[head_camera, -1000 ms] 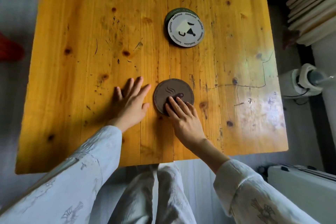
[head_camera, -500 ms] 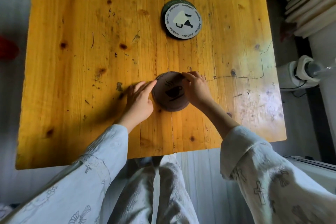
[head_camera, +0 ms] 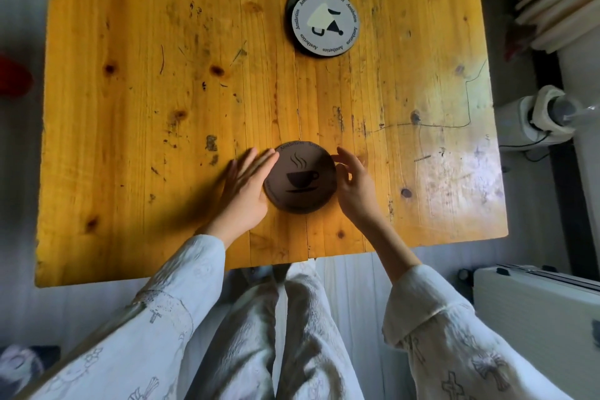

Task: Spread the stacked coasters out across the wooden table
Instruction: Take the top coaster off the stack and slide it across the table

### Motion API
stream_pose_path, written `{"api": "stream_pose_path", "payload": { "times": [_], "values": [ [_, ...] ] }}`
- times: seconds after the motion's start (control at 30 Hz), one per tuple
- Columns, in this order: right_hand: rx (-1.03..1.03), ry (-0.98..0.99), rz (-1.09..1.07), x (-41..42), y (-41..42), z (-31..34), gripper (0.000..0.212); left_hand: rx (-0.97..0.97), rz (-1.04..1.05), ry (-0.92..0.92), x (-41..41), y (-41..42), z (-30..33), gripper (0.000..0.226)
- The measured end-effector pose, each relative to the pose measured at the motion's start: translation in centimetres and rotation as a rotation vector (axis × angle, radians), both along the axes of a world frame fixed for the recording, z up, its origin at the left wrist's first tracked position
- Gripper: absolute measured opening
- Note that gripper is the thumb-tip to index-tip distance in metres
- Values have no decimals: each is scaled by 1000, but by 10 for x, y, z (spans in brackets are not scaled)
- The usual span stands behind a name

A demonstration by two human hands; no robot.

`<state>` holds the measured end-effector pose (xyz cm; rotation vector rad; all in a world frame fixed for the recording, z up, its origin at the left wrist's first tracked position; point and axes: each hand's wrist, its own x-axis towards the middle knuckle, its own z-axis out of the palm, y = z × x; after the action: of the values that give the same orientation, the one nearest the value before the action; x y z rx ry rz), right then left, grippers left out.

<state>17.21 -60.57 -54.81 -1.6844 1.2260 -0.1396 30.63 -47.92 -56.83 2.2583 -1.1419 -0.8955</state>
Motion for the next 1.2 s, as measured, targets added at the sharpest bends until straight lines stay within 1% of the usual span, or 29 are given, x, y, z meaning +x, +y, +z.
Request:
{"api": "stream_pose_path", "payload": {
  "times": [0.3, 0.57, 0.7, 1.2],
  "values": [
    [122, -80, -152, -18, 21, 1, 38, -14, -32, -10, -14, 19, 4, 76],
    [166, -130, -166, -34, 36, -4, 36, -33, -58, -4, -26, 35, 2, 75],
    [157, -129, -198, -39, 43, -5, 36, -51, -67, -13, -31, 42, -2, 75],
    [126, -84, -186, -47, 57, -4, 33, -56, -88, -10, -41, 59, -12, 77]
  ]
}}
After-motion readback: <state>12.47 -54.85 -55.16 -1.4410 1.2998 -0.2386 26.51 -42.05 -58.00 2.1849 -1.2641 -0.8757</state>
